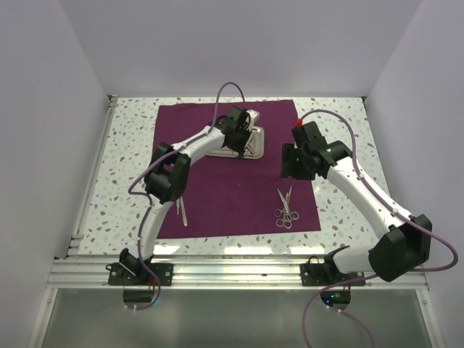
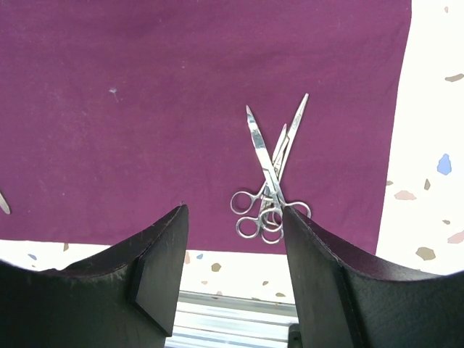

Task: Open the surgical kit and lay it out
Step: Pick up the medical item from the container, then place the medical item in the surgical kit.

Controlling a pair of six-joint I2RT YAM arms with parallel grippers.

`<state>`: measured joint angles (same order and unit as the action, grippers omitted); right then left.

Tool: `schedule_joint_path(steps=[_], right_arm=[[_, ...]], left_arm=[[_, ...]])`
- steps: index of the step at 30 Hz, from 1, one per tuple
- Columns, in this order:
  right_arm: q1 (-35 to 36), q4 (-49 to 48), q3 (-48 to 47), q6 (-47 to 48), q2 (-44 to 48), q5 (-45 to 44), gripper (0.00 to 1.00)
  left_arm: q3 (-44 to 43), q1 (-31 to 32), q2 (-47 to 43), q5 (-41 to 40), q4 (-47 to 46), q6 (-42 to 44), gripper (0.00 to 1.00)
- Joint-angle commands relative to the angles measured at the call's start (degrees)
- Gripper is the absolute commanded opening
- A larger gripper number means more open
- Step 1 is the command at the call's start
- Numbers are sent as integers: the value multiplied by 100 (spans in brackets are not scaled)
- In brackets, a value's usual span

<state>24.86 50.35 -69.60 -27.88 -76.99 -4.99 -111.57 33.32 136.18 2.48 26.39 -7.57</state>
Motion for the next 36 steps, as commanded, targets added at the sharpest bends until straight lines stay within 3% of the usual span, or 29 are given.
schedule_joint_path(steps=[1, 10, 20, 22, 28, 31, 36], right_arm=[[36, -209, -238, -16, -96, 34, 59], [28, -525, -449, 98, -395, 262, 59], [36, -719, -607, 169, -677, 455, 59], [28, -719, -581, 177, -677, 482, 59], [28, -658, -388, 283, -624, 491, 58], [28, -623, -309, 353, -598, 456, 58], [36, -675, -273, 485, -694, 376, 58]], left_arm=[[56, 87, -363, -19, 1156, -236, 0], [-269, 368, -952, -1372, 2651, -403, 0], [371, 377, -2094, -890, 3153, -1377, 0], [836, 386, -2410, -610, 2855, -1666, 0], [3785, 456, -3878, 242, 993, -3018, 0], [4684, 579, -4563, 358, 193, -3713, 0], [5074, 1071, -4934, -19, -108, -4278, 0]])
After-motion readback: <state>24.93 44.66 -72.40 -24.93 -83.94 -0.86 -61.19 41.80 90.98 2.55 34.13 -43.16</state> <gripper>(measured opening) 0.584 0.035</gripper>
